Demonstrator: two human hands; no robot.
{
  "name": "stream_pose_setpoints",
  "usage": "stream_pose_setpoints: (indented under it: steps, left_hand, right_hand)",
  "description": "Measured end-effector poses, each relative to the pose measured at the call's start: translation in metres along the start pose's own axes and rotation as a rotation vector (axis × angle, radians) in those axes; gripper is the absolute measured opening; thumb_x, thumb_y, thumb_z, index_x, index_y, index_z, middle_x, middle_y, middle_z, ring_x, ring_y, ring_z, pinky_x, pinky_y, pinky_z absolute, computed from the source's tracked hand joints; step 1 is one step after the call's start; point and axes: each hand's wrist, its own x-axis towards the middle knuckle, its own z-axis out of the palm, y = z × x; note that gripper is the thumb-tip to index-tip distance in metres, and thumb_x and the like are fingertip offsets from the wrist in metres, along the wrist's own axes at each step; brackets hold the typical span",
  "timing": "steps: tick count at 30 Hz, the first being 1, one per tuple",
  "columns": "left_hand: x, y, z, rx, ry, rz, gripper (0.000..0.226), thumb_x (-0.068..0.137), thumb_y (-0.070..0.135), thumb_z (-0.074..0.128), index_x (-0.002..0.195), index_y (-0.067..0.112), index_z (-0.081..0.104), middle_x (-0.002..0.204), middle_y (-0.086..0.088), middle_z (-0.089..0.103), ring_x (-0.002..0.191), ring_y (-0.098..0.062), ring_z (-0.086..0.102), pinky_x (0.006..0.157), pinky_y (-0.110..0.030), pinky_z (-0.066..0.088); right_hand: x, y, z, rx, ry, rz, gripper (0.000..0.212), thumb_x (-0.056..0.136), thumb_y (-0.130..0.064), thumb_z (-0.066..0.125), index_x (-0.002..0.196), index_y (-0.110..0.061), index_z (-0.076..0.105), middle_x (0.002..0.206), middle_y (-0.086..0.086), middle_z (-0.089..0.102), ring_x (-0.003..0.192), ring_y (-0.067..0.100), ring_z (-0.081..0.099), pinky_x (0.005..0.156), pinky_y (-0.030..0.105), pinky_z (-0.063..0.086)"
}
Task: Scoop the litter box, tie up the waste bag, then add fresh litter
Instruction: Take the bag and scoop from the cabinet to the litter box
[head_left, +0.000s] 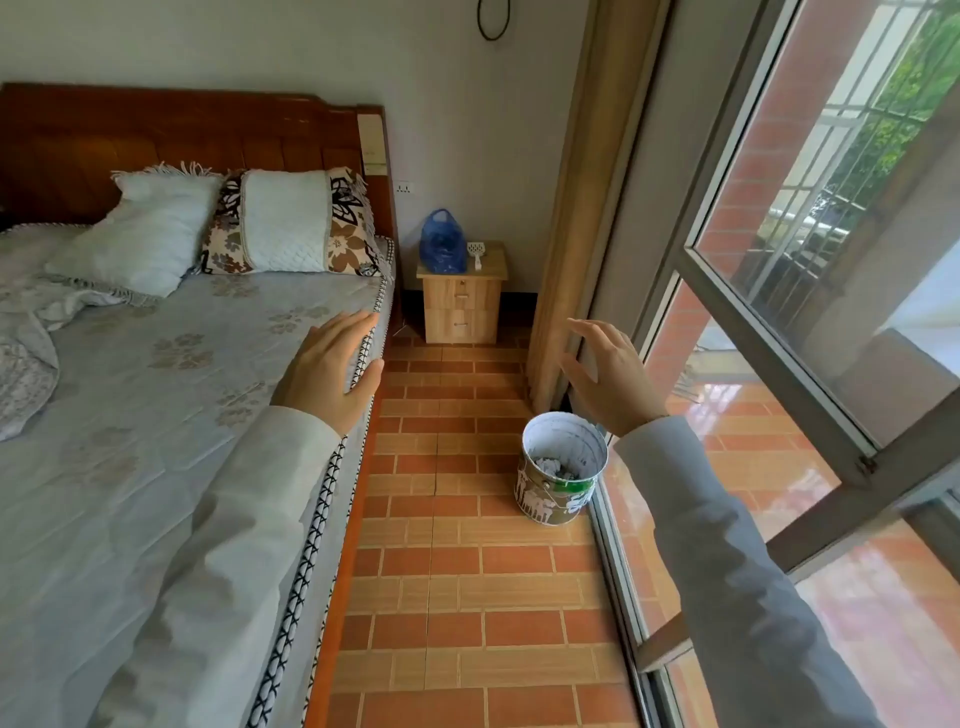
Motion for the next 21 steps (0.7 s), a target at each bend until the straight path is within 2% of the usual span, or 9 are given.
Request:
stream_pose_setpoints:
  steps: [5,13,21]
  left_hand:
    - [0.011,-0.008,0.017,0.022,0.0,-0.055,0.048,0.091,0.02,0.054,0.137,0.013,0.043,0.142,-0.007,0.045,0.131,-0.024,0.041,0.105,-0.044,0.039]
    - [0.057,-0.051,0.06,0.025,-0.036,-0.079,0.048,0.091,0.021,0.053,0.137,0.015,0.043,0.142,-0.005,0.046,0.132,-0.023,0.04,0.107,-0.045,0.037]
    - [0.157,-0.116,0.1,0.032,-0.064,-0.106,0.048,0.092,0.021,0.052,0.138,0.015,0.041,0.144,-0.003,0.044,0.133,-0.02,0.038,0.109,-0.036,0.034]
  right_hand:
    - [0.015,0.014,0.012,-0.009,-0.046,0.031,0.047,0.097,-0.029,0.05,0.14,-0.013,0.043,0.142,0.007,0.046,0.134,0.024,0.038,0.11,0.04,0.035]
    - [0.063,0.041,0.056,0.009,-0.086,0.066,0.047,0.096,-0.027,0.051,0.139,-0.01,0.044,0.14,0.009,0.047,0.132,0.025,0.039,0.108,0.039,0.035]
    - [0.176,0.06,0.111,0.05,-0.104,0.084,0.046,0.097,-0.03,0.048,0.139,-0.012,0.045,0.141,0.006,0.047,0.133,0.021,0.039,0.11,0.033,0.032]
